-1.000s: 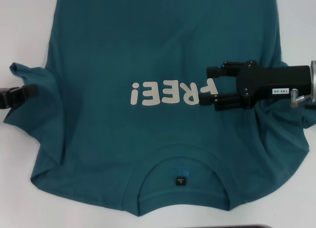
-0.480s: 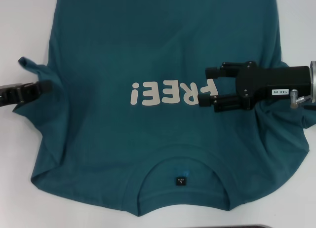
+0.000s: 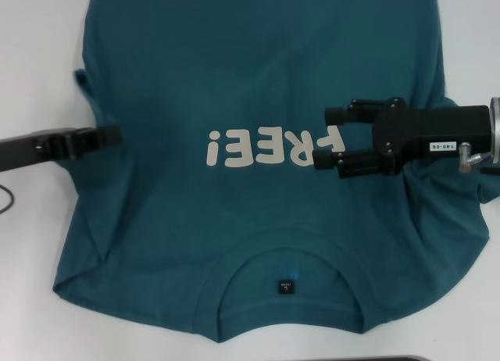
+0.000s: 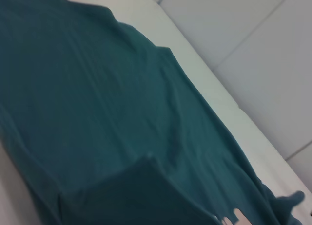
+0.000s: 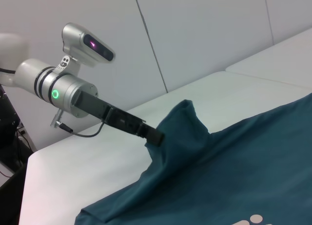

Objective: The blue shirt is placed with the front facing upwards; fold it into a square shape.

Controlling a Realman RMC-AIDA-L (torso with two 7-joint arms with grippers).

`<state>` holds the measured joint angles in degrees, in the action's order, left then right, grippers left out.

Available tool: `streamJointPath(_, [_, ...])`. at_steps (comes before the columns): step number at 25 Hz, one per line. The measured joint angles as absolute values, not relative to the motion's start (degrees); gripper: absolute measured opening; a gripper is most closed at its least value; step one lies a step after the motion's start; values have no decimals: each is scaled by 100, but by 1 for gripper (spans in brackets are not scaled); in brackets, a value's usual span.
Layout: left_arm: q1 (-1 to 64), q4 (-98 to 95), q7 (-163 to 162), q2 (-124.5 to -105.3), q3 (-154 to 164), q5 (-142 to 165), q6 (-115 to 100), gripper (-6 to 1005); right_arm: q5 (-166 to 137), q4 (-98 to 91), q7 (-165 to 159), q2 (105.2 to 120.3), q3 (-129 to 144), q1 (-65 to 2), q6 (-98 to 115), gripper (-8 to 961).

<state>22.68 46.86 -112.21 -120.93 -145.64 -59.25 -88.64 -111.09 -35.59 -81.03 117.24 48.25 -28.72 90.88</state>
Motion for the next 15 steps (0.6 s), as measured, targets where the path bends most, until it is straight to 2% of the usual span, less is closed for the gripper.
streamJointPath(5, [2455,4403,-11224,-12094,-14415,-5898,-8831,40,-11110,-3559,-8103,11724,4825,-2874,9087,914])
streamJointPath(15, [2583,4335,-11223,-12158,-14334,-5824,-8728,425,-11110,-3559,-8105,11724,4825,-2883,9096,915])
